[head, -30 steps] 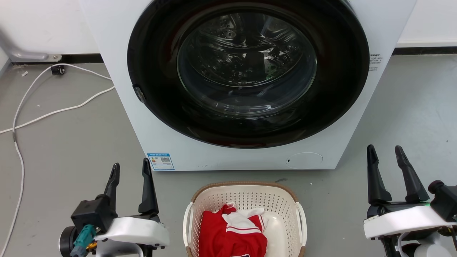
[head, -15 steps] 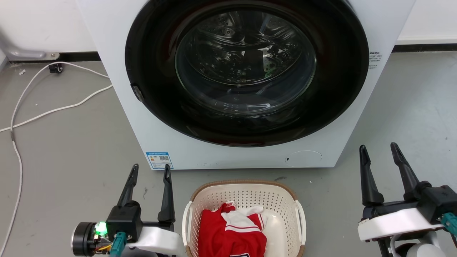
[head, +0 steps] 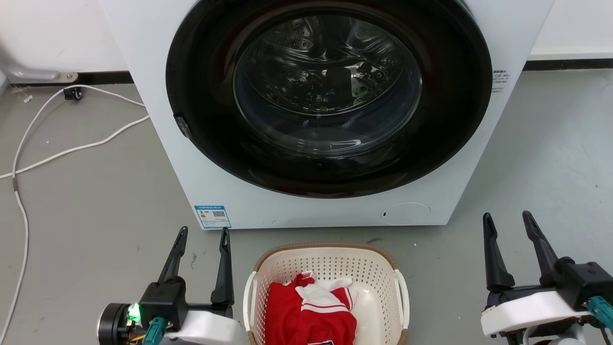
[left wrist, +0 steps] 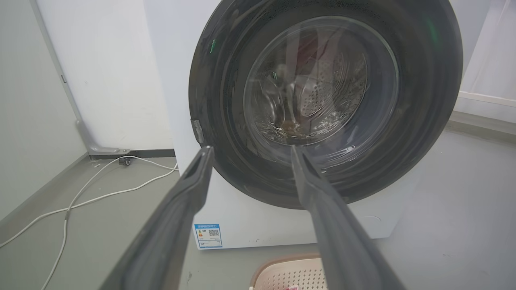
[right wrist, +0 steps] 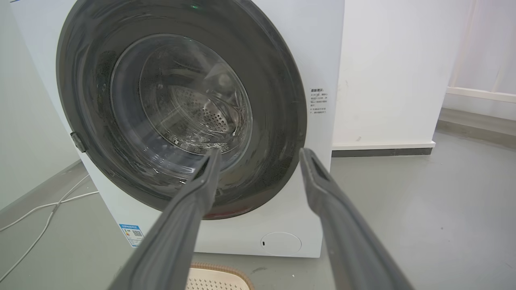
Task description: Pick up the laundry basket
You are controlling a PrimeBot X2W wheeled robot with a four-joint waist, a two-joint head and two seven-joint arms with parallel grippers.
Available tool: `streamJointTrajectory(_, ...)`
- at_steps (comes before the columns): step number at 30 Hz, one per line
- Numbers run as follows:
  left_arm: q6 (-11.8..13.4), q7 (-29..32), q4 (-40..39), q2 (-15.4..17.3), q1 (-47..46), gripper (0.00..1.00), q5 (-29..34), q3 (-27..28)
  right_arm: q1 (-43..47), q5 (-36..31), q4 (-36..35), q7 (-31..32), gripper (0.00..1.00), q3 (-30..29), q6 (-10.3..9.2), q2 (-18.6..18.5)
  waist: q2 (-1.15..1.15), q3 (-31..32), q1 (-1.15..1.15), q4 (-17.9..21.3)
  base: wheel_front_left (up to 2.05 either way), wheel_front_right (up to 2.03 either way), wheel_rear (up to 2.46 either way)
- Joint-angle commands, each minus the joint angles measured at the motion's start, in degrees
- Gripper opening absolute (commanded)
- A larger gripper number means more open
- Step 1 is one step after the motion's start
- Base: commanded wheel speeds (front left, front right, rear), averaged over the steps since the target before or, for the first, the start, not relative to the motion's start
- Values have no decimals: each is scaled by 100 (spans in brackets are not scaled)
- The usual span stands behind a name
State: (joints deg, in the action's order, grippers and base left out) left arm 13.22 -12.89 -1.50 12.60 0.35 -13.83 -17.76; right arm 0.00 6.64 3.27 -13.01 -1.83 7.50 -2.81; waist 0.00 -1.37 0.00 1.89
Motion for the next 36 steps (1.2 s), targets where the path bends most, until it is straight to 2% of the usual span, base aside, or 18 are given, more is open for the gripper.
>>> streamJointTrajectory(1, -50, -55, -9, -15, 58, 100, 78, 28, 20, -37, 17, -33, 100, 0, -2, -11, 0, 6, 0, 4, 0, 0, 0)
streamJointTrajectory(10, -558, -149, 7, -374, 199, 100, 409, 459, -47, -327, 89, -127, 100, 52, -2, -12, 0, -29, 0, 36, 0, 0, 0)
streamJointTrajectory(17, -1170, -215, 222, -683, 353, 100, 562, 819, -16, -448, 154, -203, 100, 125, -2, -13, 0, -28, 0, 47, 0, 0, 0)
streamJointTrajectory(25, -1510, -233, 463, -828, 383, 100, 968, 963, -56, -440, 178, -221, 100, 104, -2, -11, 0, -40, 0, 44, 0, 0, 0)
streamJointTrajectory(36, -1618, -233, 565, -921, 384, 100, 1057, 1097, -55, -407, 212, -221, 100, 103, -2, -11, 0, -8, 0, 18, 0, 0, 0)
